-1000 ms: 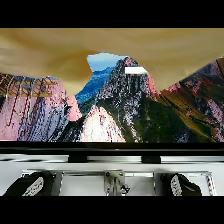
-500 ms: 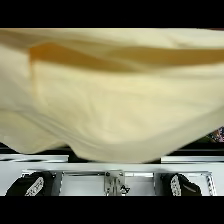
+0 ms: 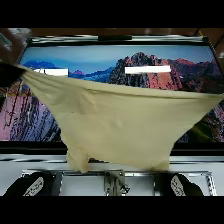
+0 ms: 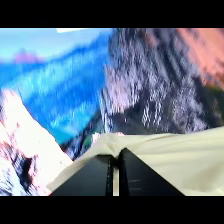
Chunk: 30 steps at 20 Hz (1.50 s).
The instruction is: Fold the shirts.
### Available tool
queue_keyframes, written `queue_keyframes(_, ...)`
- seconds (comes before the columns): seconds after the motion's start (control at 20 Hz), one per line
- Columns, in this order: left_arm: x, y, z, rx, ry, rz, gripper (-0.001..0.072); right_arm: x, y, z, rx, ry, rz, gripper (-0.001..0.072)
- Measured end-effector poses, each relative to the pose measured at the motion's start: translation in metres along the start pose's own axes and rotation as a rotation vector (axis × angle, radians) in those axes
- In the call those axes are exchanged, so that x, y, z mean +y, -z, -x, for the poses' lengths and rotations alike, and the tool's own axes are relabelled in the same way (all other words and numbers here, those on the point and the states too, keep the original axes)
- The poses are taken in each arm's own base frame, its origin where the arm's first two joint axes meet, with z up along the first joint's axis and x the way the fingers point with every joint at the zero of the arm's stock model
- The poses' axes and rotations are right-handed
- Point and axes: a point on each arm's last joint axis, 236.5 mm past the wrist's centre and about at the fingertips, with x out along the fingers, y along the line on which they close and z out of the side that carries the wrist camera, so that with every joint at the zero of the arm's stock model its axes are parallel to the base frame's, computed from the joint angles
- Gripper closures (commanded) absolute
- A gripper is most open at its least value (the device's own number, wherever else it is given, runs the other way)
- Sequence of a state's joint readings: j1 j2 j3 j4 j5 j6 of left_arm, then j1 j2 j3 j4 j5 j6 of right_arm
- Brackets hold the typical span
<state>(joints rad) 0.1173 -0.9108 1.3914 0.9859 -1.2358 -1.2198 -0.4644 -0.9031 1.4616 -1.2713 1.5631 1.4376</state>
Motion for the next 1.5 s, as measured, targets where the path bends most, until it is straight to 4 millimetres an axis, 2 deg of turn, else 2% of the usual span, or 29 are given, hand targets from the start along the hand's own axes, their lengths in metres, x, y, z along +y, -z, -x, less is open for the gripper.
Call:
queue_keyframes(0.15, 0.032, 0.025, -0.071, 0.062, 0.043, 0.129, 0.0672, 0.008, -0.012, -0.086, 0.044, -0.075, -0.030, 0.0637)
queue_keyframes(0.25, 0.051, 0.025, -0.113, 0.041, 0.070, 0.212, 0.0672, 0.025, -0.034, -0.136, -0.010, -0.112, -0.037, 0.0638)
queue_keyframes(0.35, 0.074, 0.023, -0.150, 0.015, 0.069, 0.285, 0.0672, 0.042, -0.059, -0.178, -0.096, -0.134, -0.056, 0.0637)
queue_keyframes(0.5, 0.103, 0.026, -0.194, 0.001, 0.057, 0.367, 0.0672, 0.066, -0.088, -0.229, -0.215, -0.160, -0.087, 0.0638)
queue_keyframes(0.7, 0.134, 0.032, -0.229, -0.026, 0.015, 0.418, 0.0672, 0.088, -0.096, -0.280, -0.279, -0.175, -0.101, 0.0637)
queue_keyframes(0.85, 0.160, 0.026, -0.240, -0.091, -0.054, 0.435, 0.0672, 0.089, -0.099, -0.306, -0.314, -0.168, -0.122, 0.0637)
queue_keyframes(1.0, 0.173, 0.028, -0.250, -0.116, -0.092, 0.448, 0.0672, 0.091, -0.105, -0.316, -0.356, -0.167, -0.140, 0.0637)
queue_keyframes(1.1, 0.170, 0.038, -0.264, -0.093, -0.087, 0.452, 0.0672, 0.091, -0.104, -0.321, -0.357, -0.167, -0.149, 0.0637)
queue_keyframes(1.25, 0.161, 0.053, -0.281, -0.049, -0.069, 0.454, 0.0671, 0.092, -0.088, -0.334, -0.295, -0.168, -0.163, 0.0637)
queue_keyframes(1.4, 0.160, 0.059, -0.283, -0.031, -0.060, 0.458, 0.0672, 0.094, -0.073, -0.339, -0.230, -0.169, -0.165, 0.0637)
queue_keyframes(1.5, 0.160, 0.067, -0.277, 0.012, -0.039, 0.456, 0.0673, 0.096, -0.066, -0.334, -0.194, -0.172, -0.153, 0.0637)
